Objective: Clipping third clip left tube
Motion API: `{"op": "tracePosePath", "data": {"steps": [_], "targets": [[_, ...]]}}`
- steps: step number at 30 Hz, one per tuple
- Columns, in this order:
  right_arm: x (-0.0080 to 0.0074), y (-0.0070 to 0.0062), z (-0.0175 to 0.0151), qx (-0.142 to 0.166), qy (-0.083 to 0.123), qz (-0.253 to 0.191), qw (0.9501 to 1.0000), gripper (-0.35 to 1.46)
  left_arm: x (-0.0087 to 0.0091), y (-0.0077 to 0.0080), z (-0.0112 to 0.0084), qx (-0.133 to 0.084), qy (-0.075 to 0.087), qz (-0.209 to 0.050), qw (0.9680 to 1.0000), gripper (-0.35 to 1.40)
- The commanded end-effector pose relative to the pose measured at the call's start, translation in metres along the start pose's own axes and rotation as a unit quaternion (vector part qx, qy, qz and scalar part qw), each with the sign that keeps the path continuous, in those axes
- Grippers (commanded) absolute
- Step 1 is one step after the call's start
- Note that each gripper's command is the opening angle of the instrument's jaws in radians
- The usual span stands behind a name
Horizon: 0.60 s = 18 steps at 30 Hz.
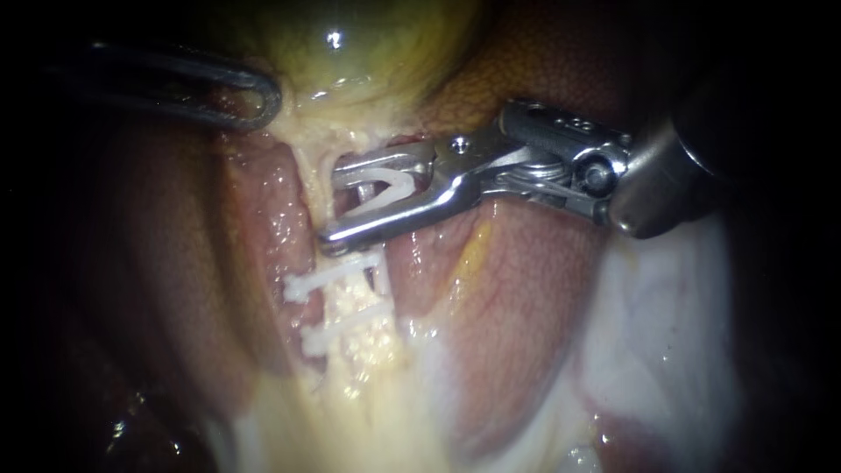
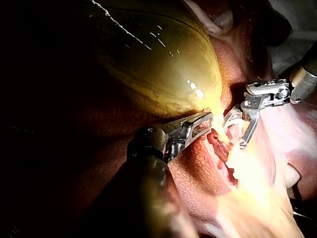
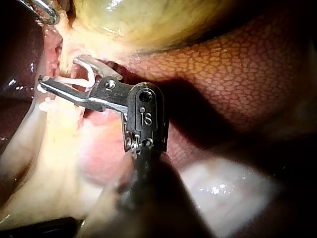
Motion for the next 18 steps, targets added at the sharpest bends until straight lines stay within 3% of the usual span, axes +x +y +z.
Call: {"op": "tracePosePath", "data": {"steps": [1,8,18], "targets": [[0.0001,-0.0001,0.0002,0.005,-0.001,0.001,1.0,0.41,0.0,0.0,0.0,0.0,0.0,0.0,1.0,-0.35],[0.0009,-0.0005,0.0017,0.019,0.014,0.003,0.9997,0.4,0.0,0.0,0.0,0.0,0.0,0.0,1.0,-0.35],[0.0012,-0.0007,0.0032,-0.006,0.026,0.037,0.9989,0.36,0.0,0.0,0.0,0.0,0.0,0.0,1.0,-0.35]]}}
